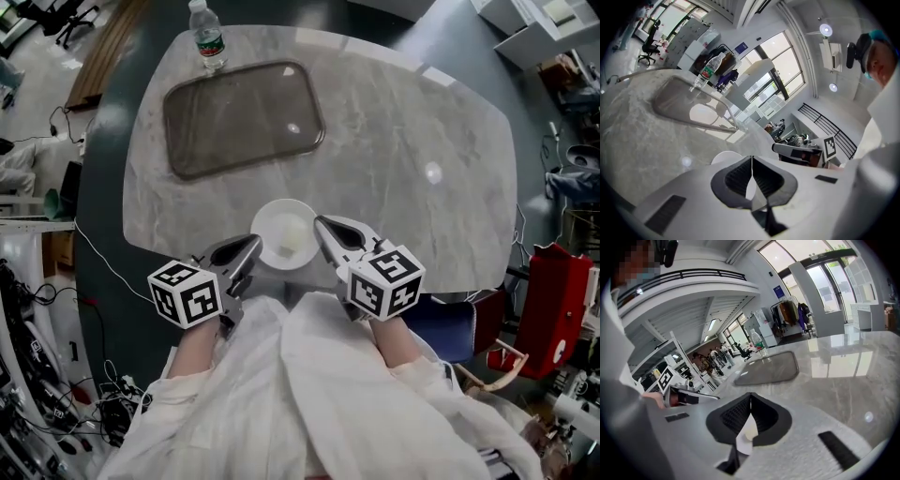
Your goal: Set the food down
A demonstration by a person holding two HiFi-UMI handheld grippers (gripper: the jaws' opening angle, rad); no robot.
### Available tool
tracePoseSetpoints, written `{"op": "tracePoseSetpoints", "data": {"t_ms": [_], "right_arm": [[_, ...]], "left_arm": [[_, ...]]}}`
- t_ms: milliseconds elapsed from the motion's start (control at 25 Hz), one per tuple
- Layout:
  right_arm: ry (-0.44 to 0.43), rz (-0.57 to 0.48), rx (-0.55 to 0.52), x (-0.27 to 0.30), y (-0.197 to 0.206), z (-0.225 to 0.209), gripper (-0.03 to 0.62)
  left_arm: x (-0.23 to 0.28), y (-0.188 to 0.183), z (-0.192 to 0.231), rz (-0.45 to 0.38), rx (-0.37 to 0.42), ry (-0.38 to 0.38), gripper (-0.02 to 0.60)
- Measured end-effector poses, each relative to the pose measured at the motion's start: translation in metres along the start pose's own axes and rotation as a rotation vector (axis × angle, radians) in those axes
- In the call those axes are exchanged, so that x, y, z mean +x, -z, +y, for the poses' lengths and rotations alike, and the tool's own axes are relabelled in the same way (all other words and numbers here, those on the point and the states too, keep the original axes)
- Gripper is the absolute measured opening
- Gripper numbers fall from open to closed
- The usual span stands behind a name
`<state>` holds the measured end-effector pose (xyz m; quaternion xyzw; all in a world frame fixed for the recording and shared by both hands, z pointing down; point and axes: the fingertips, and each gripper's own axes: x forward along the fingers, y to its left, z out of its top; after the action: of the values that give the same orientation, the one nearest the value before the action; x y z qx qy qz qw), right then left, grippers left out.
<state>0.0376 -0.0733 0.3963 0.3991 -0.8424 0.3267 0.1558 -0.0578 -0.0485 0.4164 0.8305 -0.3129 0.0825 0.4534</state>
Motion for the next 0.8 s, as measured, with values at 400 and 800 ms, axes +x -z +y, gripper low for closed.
{"op": "tracePoseSetpoints", "data": {"t_ms": [400, 800], "right_arm": [[-0.007, 0.102, 0.069, 0.007, 0.045, -0.006, 0.002], [-0.011, 0.197, 0.105, 0.009, 0.09, -0.007, 0.002]], "left_arm": [[-0.002, 0.024, 0.022, 0.005, -0.038, -0.089, 0.018], [0.006, 0.061, 0.038, 0.077, -0.116, -0.127, 0.018]]}}
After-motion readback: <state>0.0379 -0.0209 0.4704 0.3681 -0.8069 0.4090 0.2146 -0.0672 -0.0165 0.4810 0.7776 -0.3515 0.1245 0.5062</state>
